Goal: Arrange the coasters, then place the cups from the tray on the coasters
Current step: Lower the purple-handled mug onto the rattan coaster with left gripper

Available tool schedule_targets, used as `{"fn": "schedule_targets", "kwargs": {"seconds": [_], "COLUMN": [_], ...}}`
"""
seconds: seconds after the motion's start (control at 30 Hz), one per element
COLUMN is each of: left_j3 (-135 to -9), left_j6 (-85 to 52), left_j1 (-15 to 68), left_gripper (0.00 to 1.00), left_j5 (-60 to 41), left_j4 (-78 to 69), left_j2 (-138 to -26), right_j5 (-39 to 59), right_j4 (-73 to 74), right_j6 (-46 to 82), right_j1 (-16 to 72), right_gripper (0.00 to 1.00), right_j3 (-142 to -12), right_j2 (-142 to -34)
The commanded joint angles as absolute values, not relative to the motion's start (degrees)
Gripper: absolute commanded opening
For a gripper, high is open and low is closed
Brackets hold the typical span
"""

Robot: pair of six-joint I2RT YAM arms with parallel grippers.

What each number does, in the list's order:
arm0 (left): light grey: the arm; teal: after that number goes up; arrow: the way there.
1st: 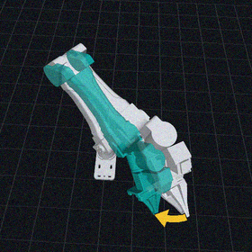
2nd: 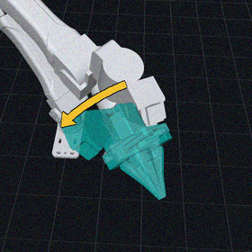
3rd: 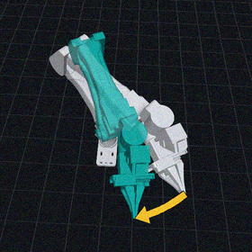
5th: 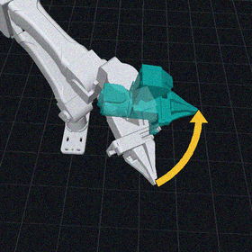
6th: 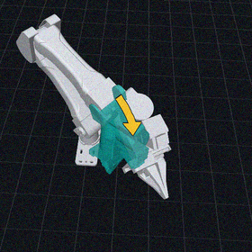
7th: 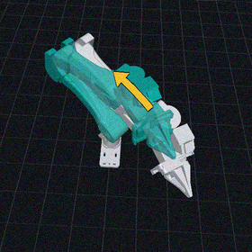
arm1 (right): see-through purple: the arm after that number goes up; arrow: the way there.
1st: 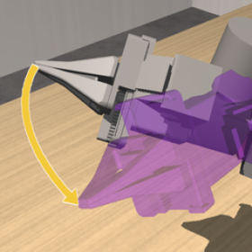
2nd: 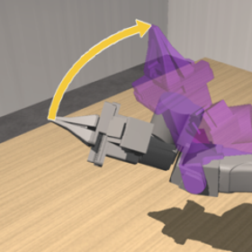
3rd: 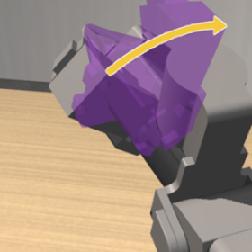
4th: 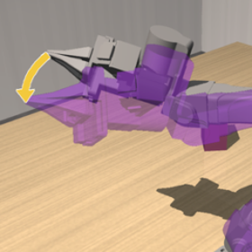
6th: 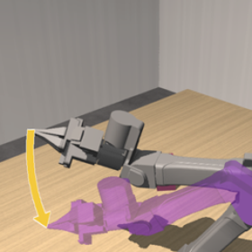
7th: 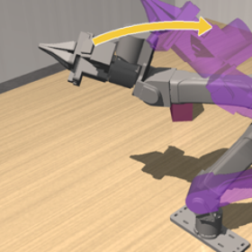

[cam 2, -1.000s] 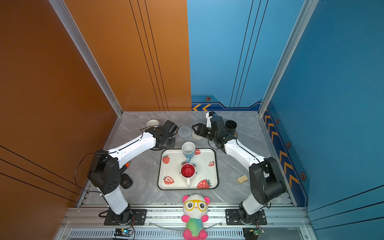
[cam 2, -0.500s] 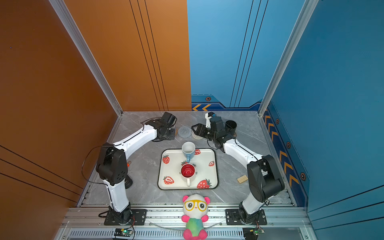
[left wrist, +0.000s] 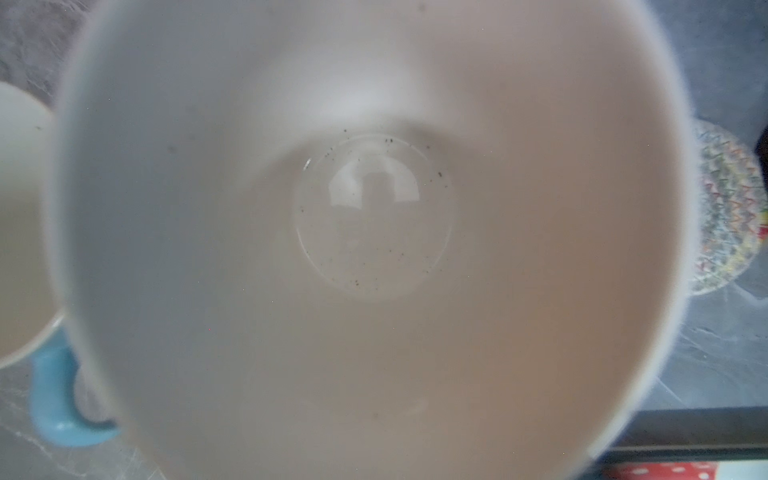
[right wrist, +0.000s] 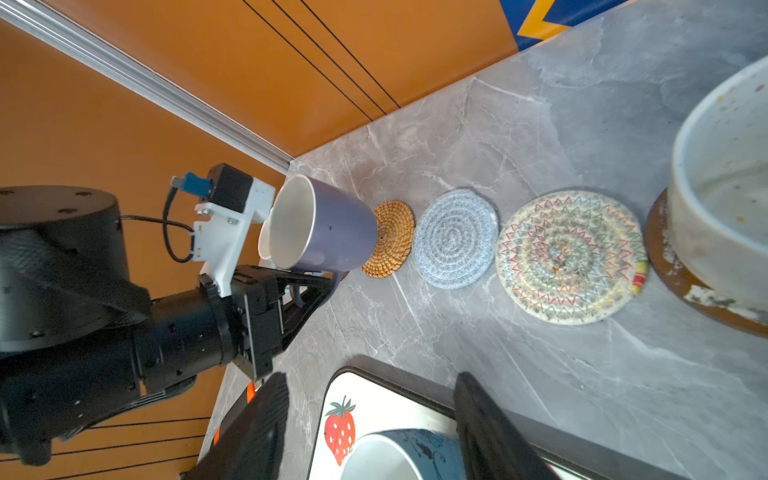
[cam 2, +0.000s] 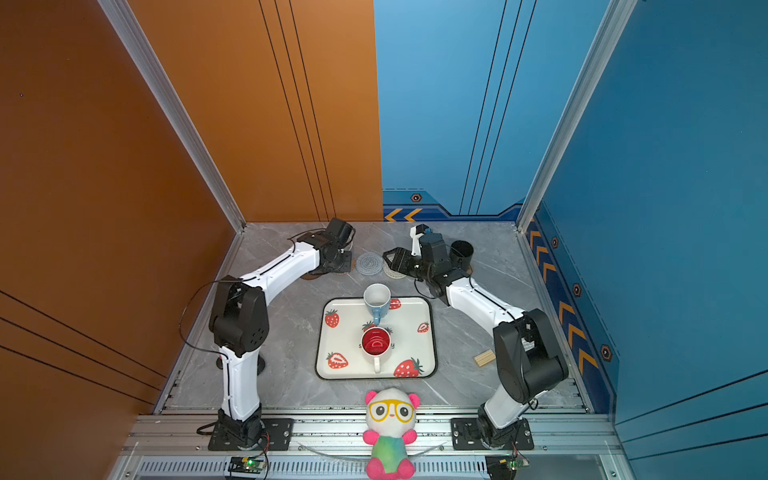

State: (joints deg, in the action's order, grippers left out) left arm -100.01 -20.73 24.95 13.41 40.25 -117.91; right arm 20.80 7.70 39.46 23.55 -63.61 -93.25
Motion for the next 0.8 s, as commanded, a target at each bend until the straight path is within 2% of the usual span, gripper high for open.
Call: {"fn": "schedule_targets", "kwargs": {"seconds": [0.0, 0.77], "left_j3": [-103.16, -104.68], "left_j6": [-20.04, -20.57], "left_j1": [24.08, 23.03], "left_gripper": [0.00, 0.00], "left_j5": [13.49, 13.85], "left_j4": [38.30, 37.36], "left_j2": [-118.36, -123.00], "right_j5": [20.31, 20.39], "right_j4": [7.21, 6.42], "right_j6": [39.56, 39.20], "right_j1": [23.12, 22.79], "right_gripper": [0.62, 0.62], "right_j3": [-64.25, -64.72], "right_j2": [-94.22, -95.18]}}
